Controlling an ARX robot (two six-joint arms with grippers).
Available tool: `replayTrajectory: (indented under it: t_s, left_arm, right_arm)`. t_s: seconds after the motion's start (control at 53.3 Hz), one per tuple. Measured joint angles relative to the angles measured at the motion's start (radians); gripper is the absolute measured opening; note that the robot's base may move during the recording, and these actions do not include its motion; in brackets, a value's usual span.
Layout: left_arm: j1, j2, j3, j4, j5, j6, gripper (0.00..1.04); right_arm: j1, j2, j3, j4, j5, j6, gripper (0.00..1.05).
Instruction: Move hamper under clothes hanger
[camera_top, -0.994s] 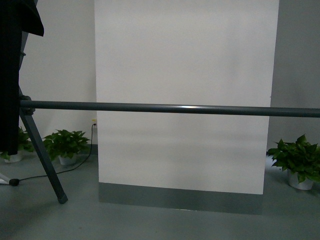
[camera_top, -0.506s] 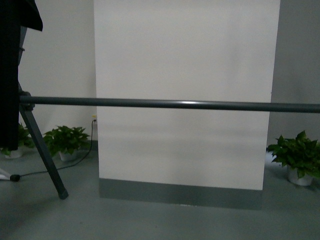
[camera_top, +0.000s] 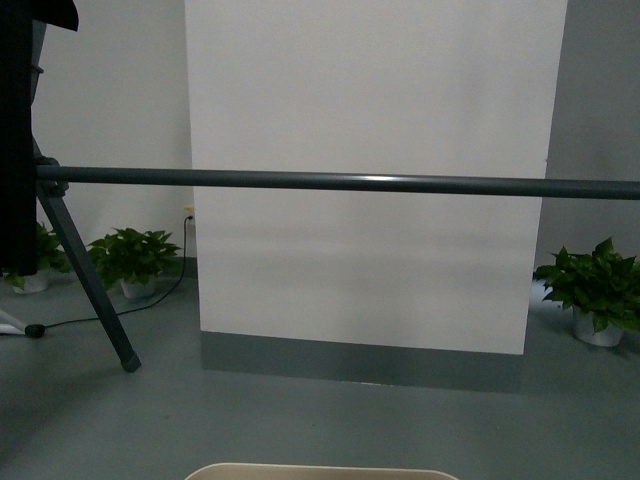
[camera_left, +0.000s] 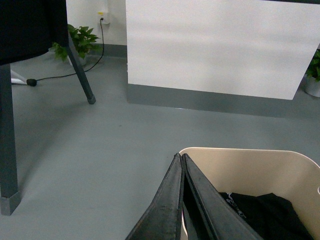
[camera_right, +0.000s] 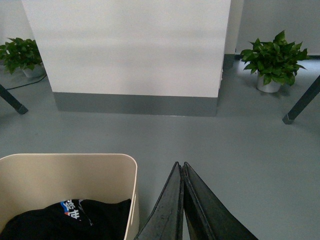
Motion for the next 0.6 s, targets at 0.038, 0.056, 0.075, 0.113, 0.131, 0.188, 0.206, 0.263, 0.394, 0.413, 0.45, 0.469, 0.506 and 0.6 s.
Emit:
replayTrajectory:
  t_s: [0.038,0.056,0.075,0.113,0.131,0.188,0.206,0.263,0.394,0.413,0.45,0.469,0.506,0.6]
  left_arm:
    - [0.0,-0.01,0.0,-0.007,0.0,0.0,0.03]
    - [0.0,-0.016,0.0,-0.012,0.0,0.0,0.03]
    - [0.0,-0.03,0.0,-0.027,0.0,0.0,0.03]
    - [0.0,-0.048,0.0,-0.042,0.0,0.0,0.03]
    - [0.0,-0.06,0.0,-0.053,0.0,0.0,0.03]
    - [0.0,-0.087,0.0,-0.076,0.0,0.0,0.03]
    - [0.0,-0.093,0.0,-0.079,0.0,0.0,0.03]
    - [0.0,-0.113,0.0,-0.098,0.0,0.0,0.03]
    - [0.0,-0.168,0.0,-0.154,0.0,0.0,0.03]
    - [0.0,-0.173,0.0,-0.159,0.0,0.0,0.03]
    - [0.0,-0.187,0.0,-0.172,0.0,0.0,0.03]
    - [0.0,-0.195,0.0,-0.18,0.0,0.0,0.03]
    - [0.0,-0.208,0.0,-0.192,0.0,0.0,0.03]
    - [0.0,-0.242,0.0,-0.227,0.0,0.0,0.03]
  right_arm:
    - [0.0,-0.021,0.0,-0.016,0.0,0.0,0.02]
    - [0.0,-0.035,0.0,-0.028,0.0,0.0,0.02]
    - [0.0,-0.058,0.0,-0.045,0.0,0.0,0.02]
    - [0.0,-0.078,0.0,-0.063,0.0,0.0,0.02]
    - [0.0,-0.092,0.0,-0.074,0.0,0.0,0.02]
    - [0.0,-0.12,0.0,-0.101,0.0,0.0,0.02]
    - [0.0,-0.126,0.0,-0.106,0.0,0.0,0.02]
    - [0.0,-0.148,0.0,-0.127,0.0,0.0,0.02]
    - [0.0,-0.211,0.0,-0.188,0.0,0.0,0.02]
    - [0.0,-0.216,0.0,-0.193,0.0,0.0,0.02]
    - [0.0,-0.231,0.0,-0.207,0.0,0.0,0.02]
    - [0.0,-0.241,0.0,-0.216,0.0,0.0,0.02]
    - [0.0,-0.254,0.0,-0.229,0.0,0.0,0.02]
    - [0.0,-0.293,0.0,-0.267,0.0,0.0,0.02]
